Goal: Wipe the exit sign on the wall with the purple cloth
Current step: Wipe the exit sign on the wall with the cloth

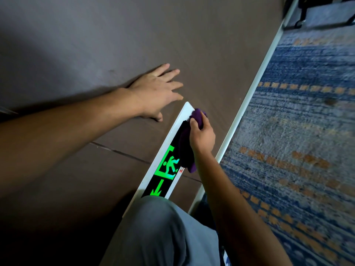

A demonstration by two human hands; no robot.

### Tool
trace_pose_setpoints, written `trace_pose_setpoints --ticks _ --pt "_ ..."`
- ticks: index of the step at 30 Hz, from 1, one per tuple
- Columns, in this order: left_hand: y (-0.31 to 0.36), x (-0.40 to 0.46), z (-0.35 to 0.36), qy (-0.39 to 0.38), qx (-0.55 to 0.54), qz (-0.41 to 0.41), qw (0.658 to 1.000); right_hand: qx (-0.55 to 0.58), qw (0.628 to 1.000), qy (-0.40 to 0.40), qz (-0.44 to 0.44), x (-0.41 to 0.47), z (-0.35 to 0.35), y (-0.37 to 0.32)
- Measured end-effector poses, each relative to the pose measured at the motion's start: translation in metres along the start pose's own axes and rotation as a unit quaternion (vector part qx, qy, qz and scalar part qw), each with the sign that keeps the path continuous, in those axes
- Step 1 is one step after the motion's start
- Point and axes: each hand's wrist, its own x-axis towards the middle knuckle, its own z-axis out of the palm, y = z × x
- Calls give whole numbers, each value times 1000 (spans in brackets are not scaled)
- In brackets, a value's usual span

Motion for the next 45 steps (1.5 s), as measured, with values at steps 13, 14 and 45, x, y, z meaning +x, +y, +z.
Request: trace_pose_setpoints --ticks 13,14,45 --pt "-1 -1 1 -1 2 -2 1000 -80 972 -18 -219 -42 7 -21" --pt "-2 0 1 -2 4 3 1000 -94 969 -17 -230 -45 8 -21" --pt "0 8 4 -19 26 37 999 -156 978 -93 -100 29 -22 83"
